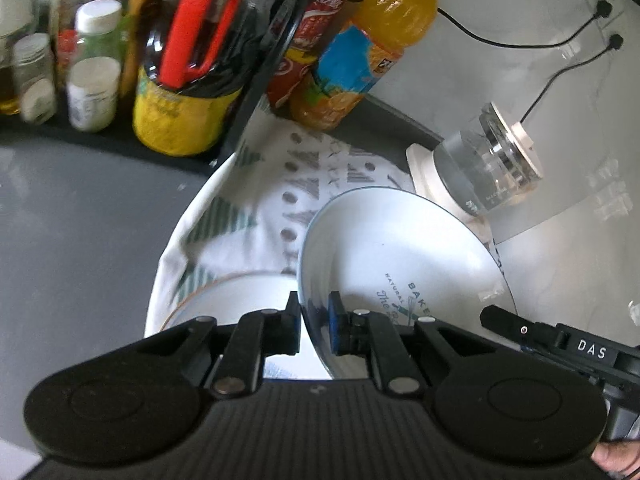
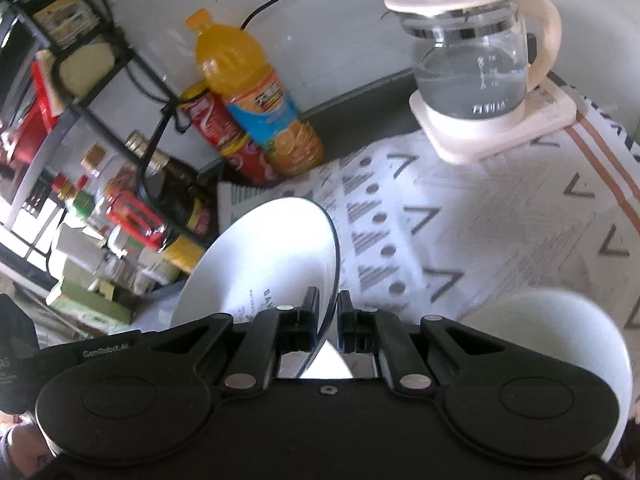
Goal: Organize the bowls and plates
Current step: 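Lift the 'BAKERY' plate with both grippers and carry it over the plate stack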
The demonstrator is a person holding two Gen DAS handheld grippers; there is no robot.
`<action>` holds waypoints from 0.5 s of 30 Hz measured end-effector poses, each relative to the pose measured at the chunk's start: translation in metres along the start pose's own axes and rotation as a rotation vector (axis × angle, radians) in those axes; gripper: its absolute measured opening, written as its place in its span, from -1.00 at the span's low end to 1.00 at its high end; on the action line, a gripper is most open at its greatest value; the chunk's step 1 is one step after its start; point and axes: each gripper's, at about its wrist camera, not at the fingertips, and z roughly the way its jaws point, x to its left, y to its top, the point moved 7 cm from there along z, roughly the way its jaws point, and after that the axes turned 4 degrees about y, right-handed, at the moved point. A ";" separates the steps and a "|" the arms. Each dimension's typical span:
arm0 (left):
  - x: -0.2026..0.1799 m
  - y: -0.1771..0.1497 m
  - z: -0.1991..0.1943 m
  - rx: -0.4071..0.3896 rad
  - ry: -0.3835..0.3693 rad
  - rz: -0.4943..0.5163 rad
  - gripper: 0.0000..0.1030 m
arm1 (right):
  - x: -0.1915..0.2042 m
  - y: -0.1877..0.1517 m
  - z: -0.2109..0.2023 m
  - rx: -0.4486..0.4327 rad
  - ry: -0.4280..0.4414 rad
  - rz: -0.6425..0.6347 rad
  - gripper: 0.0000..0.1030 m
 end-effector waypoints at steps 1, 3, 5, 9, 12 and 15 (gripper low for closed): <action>0.002 -0.004 -0.003 -0.001 0.003 0.003 -0.78 | 0.002 -0.004 -0.002 0.002 -0.001 -0.010 -0.83; 0.008 -0.012 -0.009 0.007 0.002 -0.016 -0.78 | 0.006 -0.014 -0.007 0.000 0.006 -0.021 -0.83; 0.012 -0.019 -0.016 -0.005 0.011 -0.025 -0.79 | 0.008 -0.024 -0.011 0.000 0.012 -0.011 -0.83; 0.025 -0.034 -0.026 -0.012 0.023 -0.050 -0.79 | 0.016 -0.042 -0.014 0.004 0.026 -0.023 -0.83; 0.033 -0.043 -0.035 -0.022 0.036 -0.060 -0.79 | 0.023 -0.053 -0.016 0.009 0.032 -0.038 -0.83; 0.039 -0.049 -0.040 -0.028 0.044 -0.069 -0.79 | 0.028 -0.064 -0.017 0.015 0.036 -0.043 -0.83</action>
